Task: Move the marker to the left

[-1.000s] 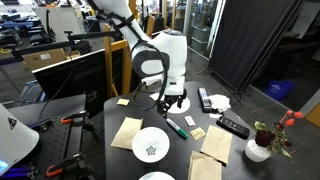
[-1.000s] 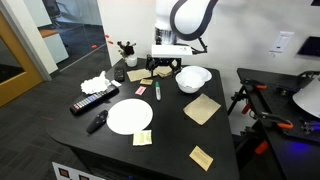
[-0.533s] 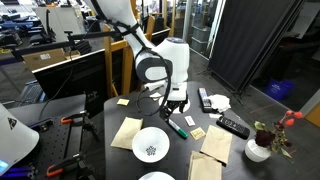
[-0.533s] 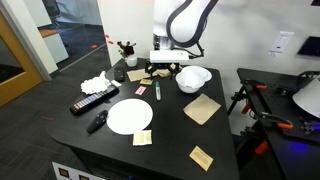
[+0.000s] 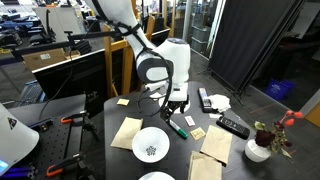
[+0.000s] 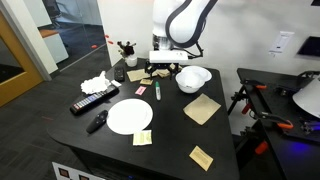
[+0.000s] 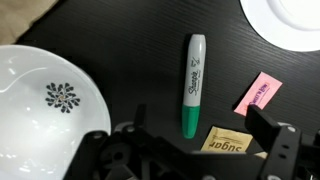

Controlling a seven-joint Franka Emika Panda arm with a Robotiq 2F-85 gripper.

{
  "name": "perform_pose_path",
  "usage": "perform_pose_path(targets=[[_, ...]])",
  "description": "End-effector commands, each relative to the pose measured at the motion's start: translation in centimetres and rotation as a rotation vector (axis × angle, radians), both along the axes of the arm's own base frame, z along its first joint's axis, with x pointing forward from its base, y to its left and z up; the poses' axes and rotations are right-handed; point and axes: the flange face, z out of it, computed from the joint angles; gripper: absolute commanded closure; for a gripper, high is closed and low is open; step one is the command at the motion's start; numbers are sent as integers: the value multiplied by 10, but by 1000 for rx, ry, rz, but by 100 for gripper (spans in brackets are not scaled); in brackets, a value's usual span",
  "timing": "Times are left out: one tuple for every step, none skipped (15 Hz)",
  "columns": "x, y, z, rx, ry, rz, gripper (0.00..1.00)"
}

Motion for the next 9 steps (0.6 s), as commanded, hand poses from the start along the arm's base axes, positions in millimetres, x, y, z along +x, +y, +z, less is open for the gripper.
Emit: perform_pose_path(targets=[[4,-9,-2,10,32,-25,0],[6,-11,-5,19,40,-21,0],[7,-13,-7,21,49,-23,0],[9,-15,-11,21,56,-21,0],[10,-16,-14,20,59,-21,0],[13,-17,-17,17,59,-19,0],[15,-17,-20,15,58,-20,0],[18,-17,-24,14,57,-20,0],[21,-17,-27,13,57,-17,0]])
